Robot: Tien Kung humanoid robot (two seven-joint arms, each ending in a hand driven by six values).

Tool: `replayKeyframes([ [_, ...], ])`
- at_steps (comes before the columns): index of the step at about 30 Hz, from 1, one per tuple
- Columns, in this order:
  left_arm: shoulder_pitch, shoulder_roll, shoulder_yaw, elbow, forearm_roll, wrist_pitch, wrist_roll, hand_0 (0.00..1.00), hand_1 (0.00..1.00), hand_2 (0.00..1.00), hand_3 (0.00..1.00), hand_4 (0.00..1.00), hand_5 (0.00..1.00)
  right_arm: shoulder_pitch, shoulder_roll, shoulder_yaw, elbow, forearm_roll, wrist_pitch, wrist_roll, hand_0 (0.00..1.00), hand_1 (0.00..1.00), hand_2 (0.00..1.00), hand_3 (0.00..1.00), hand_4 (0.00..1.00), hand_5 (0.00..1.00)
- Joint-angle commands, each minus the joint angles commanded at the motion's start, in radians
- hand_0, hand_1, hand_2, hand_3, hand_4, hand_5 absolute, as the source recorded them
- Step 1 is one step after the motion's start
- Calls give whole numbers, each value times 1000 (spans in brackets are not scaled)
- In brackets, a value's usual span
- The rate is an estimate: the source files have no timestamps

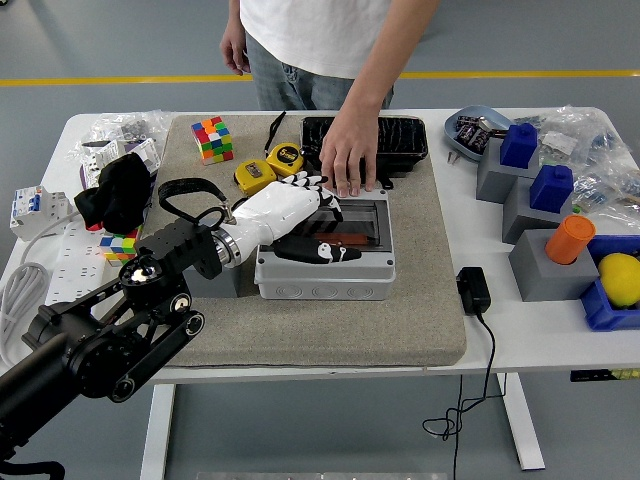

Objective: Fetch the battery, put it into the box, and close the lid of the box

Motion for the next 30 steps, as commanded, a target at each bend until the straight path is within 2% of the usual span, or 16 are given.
replayKeyframes([
  [6,6,-5,-46,1,19,16,-8,998,997,830,640,998,998,1,1,5,0,-2,-2,1,802,746,744,798,998,998],
  [7,8,-5,-55,1,20,20,-10,998,981,830,708,998,998,1,1,6,0,-3,-2,1,801,746,743,798,998,998],
  [10,18,-13,-113,-3,25,20,-13,998,981,830,708,998,998,0,3,7,0,-4,-1,1,801,746,743,798,998,998],
  [12,29,-20,-159,-5,-8,8,-22,998,981,830,708,998,998,-1,5,7,0,-4,-1,2,801,746,743,798,998,998],
  [13,39,-26,-193,-8,-35,-5,-33,998,957,854,822,998,998,-2,7,8,0,-3,-1,3,802,746,743,798,998,998],
  [18,81,-45,-366,-18,-215,-89,-77,998,957,854,822,998,998,-2,9,13,0,-5,-1,4,802,746,743,798,998,998],
  [22,115,-55,-472,-33,-384,-137,-83,983,947,854,822,998,992,-3,11,17,0,-9,0,3,802,746,743,798,998,998],
  [24,137,-57,-525,-44,-469,-167,-78,983,947,854,822,998,992,-4,12,18,0,-9,0,3,802,746,743,798,998,998],
  [25,142,-57,-541,-46,-508,-174,-77,913,914,836,806,998,964,-4,13,18,0,-9,0,3,801,746,743,798,998,998],
  [27,157,-56,-574,-54,-592,-198,-71,913,914,836,806,998,964,-4,14,18,0,-9,0,3,801,746,743,798,998,998],
  [30,186,-49,-637,-65,-707,-259,-44,913,914,836,806,998,964,-4,16,12,0,-4,0,4,801,746,743,798,998,998],
])
